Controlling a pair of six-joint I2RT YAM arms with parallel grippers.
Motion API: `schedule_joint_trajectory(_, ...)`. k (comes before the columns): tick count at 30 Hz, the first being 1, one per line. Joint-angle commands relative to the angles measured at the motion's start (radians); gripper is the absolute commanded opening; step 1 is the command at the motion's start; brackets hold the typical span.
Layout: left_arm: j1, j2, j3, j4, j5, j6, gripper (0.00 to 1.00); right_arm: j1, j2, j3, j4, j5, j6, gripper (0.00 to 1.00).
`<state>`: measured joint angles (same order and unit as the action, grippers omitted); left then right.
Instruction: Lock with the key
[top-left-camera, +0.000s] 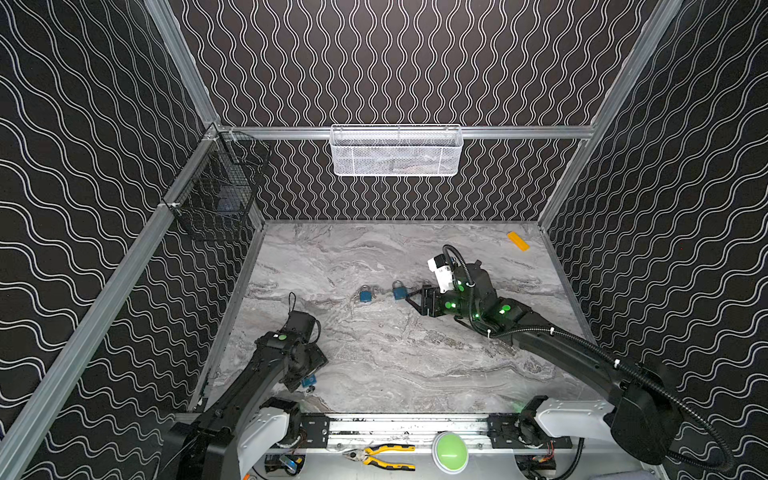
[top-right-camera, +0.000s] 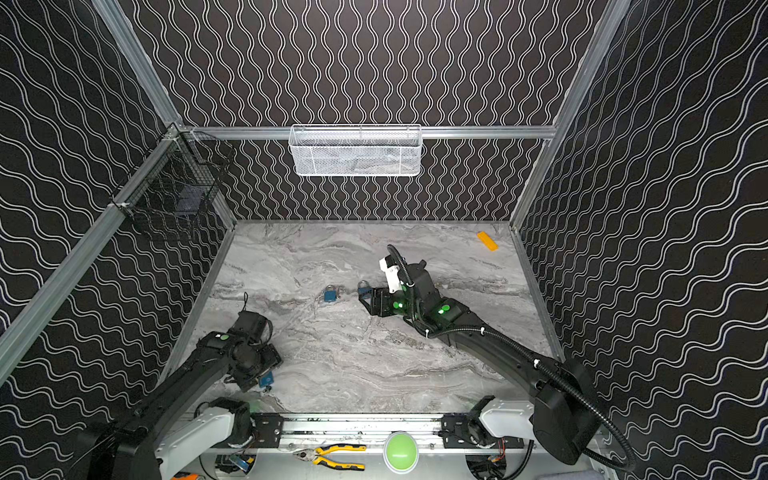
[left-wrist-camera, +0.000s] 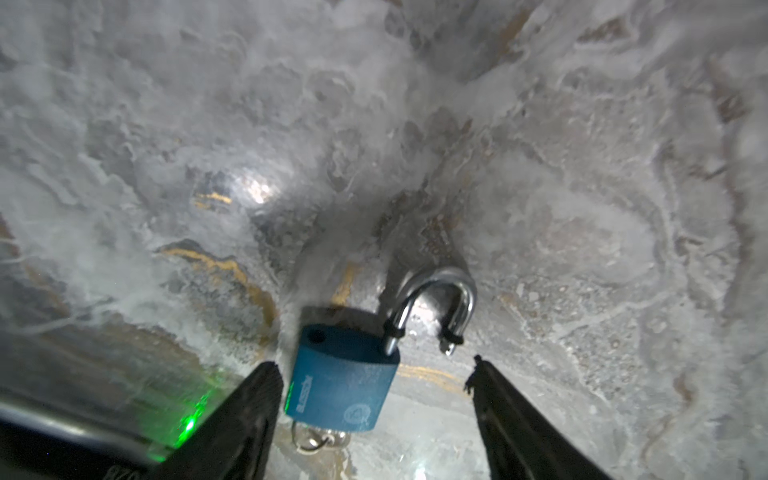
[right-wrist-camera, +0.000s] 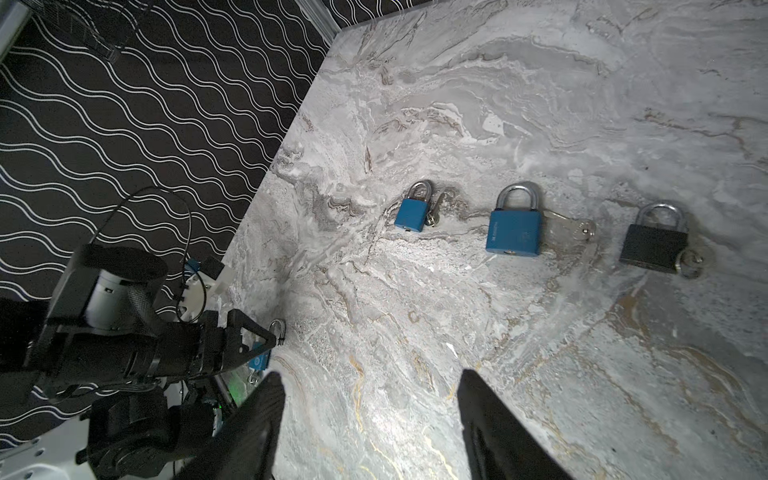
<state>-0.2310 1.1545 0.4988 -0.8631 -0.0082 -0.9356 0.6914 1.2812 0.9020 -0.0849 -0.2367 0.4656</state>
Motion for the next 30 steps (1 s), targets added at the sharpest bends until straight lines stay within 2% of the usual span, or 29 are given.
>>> schedule_joint_trajectory(1, -0.035, 0.015, 0.016, -0.023, -0.022, -0.021, 0.75, -0.01, -0.011, -0.008, 0.039, -0.025, -0.003, 0.68)
schedule_joint_trajectory(5, -0.048, 0.003, 0.01, -0.033, -0.029, -0.028, 0.71, -0.035, -0.037, -0.028, 0.045, -0.046, 0.0, 0.68)
schedule_joint_trajectory(18, -0.05, 0.122, 0.065, -0.059, -0.055, -0.003, 0.75, -0.159, -0.154, -0.097, 0.053, -0.142, 0.006, 0.68)
schedule_joint_trajectory(30, -0.05, 0.186, 0.097, -0.001, 0.005, 0.06, 0.73, -0.3, -0.252, -0.086, -0.012, -0.226, -0.029, 0.68)
